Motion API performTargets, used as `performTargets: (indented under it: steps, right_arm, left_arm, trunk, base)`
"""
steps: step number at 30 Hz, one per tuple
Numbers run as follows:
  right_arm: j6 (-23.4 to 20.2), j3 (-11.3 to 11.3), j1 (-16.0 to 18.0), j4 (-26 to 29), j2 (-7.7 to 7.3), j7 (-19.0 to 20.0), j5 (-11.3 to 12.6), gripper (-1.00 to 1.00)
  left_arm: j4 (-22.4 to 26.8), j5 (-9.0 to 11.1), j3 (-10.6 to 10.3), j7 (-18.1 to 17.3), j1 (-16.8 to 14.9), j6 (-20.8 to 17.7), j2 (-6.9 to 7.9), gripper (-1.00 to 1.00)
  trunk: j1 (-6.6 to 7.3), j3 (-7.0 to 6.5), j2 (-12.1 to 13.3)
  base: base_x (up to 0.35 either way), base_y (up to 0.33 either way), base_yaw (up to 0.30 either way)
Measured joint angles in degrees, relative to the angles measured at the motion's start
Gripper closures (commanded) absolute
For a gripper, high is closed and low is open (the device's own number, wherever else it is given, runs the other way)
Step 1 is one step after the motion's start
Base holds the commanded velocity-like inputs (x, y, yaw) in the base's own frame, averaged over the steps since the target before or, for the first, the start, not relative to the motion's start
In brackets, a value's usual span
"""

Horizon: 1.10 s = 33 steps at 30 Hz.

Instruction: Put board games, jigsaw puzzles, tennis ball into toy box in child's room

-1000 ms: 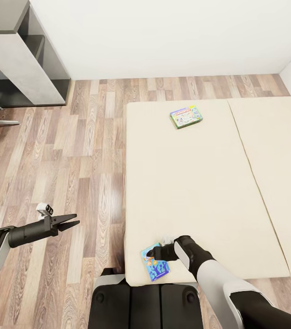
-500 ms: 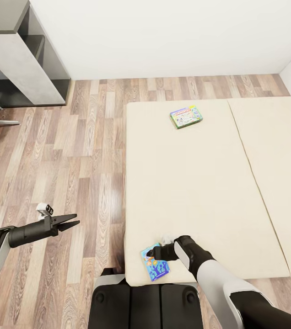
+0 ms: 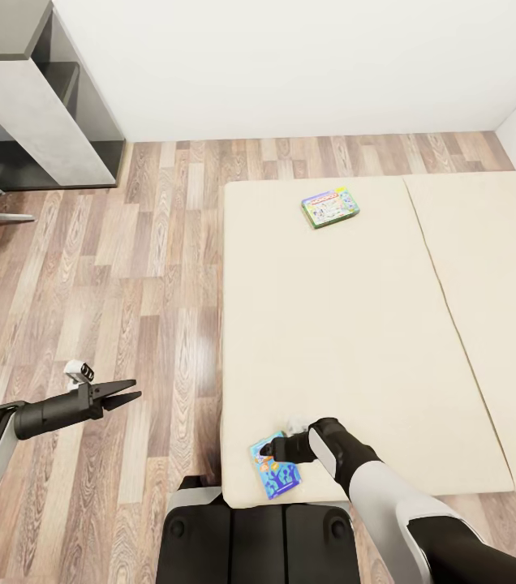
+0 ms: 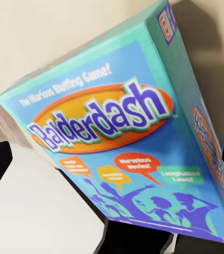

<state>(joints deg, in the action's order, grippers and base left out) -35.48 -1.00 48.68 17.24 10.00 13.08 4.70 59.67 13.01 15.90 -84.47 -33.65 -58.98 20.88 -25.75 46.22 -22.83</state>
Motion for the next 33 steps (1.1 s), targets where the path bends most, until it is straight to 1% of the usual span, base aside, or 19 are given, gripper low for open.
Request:
performTargets:
  steps: [7,10,16,33]
  right_arm:
    - [-2.57,0.11,-0.07,0.00,0.00,0.41,0.01,-1.00]
    - [-3.03,0.13,-0.08,0.07,0.00,1.99,0.02,-1.00]
    - [-3.24,0.13,-0.08,0.08,0.00,4.40,0.01,-1.00]
    - [-2.99,0.13,-0.07,0.00,0.00,5.08,0.01,-1.00]
  left_arm:
    - [0.00,0.04,0.39,-0.06,0.00,0.00,0.31,-1.00]
    - [0.00,0.05,1.31,-0.08,0.00,0.00,0.35,-1.00]
    - [0.00,0.05,1.87,-0.08,0.00,0.00,0.37,-1.00]
    - [0.00,-0.03,1.89,-0.08,0.00,0.00,0.30,-1.00]
  trunk:
    - [0.00,0.00,0.00]
    - [0.00,0.00,0.00]
    - [0.00,0.00,0.00]
    - [0.00,0.00,0.00]
  base:
    - [0.000,0.000,0.000]
    - [0.000,0.000,0.000]
    - [0.000,0.000,0.000]
    - [0.000,0.000,0.000]
